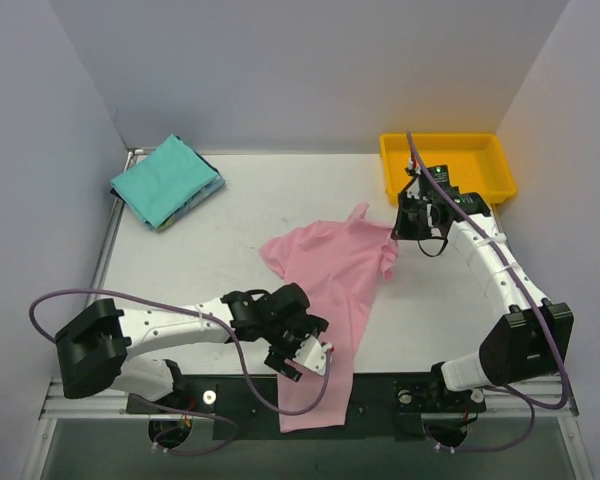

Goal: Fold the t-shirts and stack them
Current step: Flatten out the tshirt

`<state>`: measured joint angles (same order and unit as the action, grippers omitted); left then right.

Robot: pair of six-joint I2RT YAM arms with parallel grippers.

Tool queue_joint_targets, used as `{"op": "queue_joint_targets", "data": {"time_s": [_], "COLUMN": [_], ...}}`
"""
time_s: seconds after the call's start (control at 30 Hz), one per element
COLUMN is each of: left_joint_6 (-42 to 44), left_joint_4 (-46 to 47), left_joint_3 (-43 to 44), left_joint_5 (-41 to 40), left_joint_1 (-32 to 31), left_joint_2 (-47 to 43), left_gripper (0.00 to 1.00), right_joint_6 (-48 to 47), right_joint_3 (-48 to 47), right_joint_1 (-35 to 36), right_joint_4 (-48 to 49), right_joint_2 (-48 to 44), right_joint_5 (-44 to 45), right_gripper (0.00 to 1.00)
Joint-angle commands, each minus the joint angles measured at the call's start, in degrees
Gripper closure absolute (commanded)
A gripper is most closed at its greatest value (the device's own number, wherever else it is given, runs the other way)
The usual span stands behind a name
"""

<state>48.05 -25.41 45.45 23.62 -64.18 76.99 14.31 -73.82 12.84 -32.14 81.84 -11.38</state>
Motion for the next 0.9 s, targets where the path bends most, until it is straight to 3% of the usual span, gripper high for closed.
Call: {"op": "queue_joint_targets", "data": {"time_s": [0.0, 0.07, 0.1, 0.13, 0.17, 0.2, 0.23, 0.27, 0.37, 0.47, 0.53, 0.7, 0.77, 0.83, 0.87], "left_joint_6": [11.9, 15.5, 16.7, 16.7, 16.1, 15.9, 16.5, 16.5, 20.1, 24.9, 27.8, 20.6, 16.3, 15.6, 16.8], "left_joint_4": [4.3, 4.1, 4.5, 4.8, 4.7, 4.1, 4.0, 4.3, 5.1, 4.3, 6.2, 6.2, 4.3, -0.8, -2.5], "left_joint_3": [2.0, 1.1, 0.2, -0.1, -0.3, -0.3, -0.9, -1.5, -2.6, 1.4, 4.4, 20.2, 25.8, 28.8, 29.2], "left_joint_5": [0.0, 0.3, -0.4, -0.8, -1.5, -2.2, -4.3, -6.4, -9.6, -8.9, -8.8, -8.2, -8.1, -6.2, -4.2], "left_joint_1": [-3.1, -3.7, -4.1, -4.2, -4.2, -4.1, -3.9, -3.1, 5.4, 22.2, 30.1, 40.8, 43.1, 43.7, 43.5], "left_joint_2": [3.9, 6.5, 7.9, 8.3, 8.7, 8.5, 8.2, 7.6, 4.1, 3.4, 4.2, 14.1, 17.1, 17.3, 15.9], "left_gripper": [0.03, 0.03, 0.08, 0.26, 0.36, 0.75, 0.98, 1.00, 1.00, 1.00, 1.00, 0.98, 0.62, 0.48, 0.48], "right_joint_6": [1.8, 1.4, 1.3, 1.3, 1.3, 1.3, 1.7, 1.8, 2.9, 4.2, 6.9, 18.5, 21.2, 20.9, 20.2], "right_joint_3": [4.7, 5.7, 6.2, 6.8, 7.1, 7.6, 8.0, 8.3, 9.0, 11.4, 14.9, 22.2, 22.1, 20.2, 19.3], "right_joint_1": [-5.8, -7.1, -8.0, -8.4, -9.5, -9.9, -11.3, -12.0, -14.8, -14.5, -13.2, -2.7, -2.4, -2.6, -2.7], "right_joint_4": [-1.3, -1.2, -1.3, -1.3, -1.1, -1.2, -1.2, -1.2, -1.2, -0.6, 1.9, 15.4, 18.9, 18.8, 18.2], "right_joint_2": [-4.9, -5.9, -6.3, -7.0, -7.3, -8.4, -9.1, -10.0, -12.1, -14.0, -15.0, -15.0, -13.1, -11.5, -11.0], "right_joint_5": [-5.3, -6.2, -6.5, -7.0, -7.3, -7.8, -7.9, -8.0, -8.0, -9.6, -11.4, -15.9, -15.8, -13.9, -13.5], "right_gripper": [1.00, 1.00, 1.00, 1.00, 1.00, 1.00, 1.00, 1.00, 1.00, 1.00, 1.00, 1.00, 1.00, 1.00, 1.00]}}
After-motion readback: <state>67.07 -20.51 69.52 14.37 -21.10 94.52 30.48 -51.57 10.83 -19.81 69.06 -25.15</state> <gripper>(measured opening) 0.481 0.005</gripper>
